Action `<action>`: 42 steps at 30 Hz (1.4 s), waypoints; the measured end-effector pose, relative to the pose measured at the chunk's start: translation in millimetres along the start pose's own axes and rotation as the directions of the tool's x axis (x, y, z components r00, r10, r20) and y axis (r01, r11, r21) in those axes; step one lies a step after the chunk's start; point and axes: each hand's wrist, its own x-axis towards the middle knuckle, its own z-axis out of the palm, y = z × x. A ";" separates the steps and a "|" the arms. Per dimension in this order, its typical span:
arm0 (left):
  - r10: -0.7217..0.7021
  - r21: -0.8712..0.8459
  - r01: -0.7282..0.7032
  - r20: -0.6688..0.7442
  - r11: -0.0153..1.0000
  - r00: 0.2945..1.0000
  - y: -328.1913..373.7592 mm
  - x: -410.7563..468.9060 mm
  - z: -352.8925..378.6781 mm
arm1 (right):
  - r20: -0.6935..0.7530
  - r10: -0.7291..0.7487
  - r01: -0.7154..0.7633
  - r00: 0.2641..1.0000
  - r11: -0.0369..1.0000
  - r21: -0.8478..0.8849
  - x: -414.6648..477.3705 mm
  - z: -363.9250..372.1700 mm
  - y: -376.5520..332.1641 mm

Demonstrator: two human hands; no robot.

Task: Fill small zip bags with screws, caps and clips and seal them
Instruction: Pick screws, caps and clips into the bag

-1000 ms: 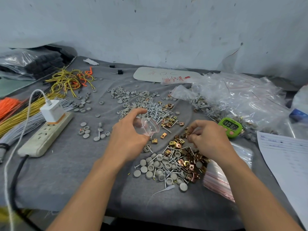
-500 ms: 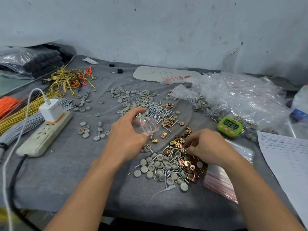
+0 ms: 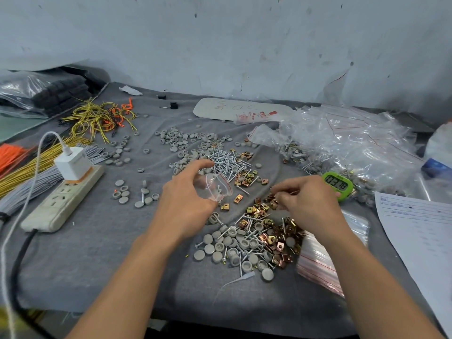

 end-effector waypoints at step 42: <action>0.061 0.018 -0.060 -0.014 0.998 0.998 -3.3 0.4 3.1 | 0.144 0.049 0.025 0.988 0.880 -0.474 20.3 10.1 18.9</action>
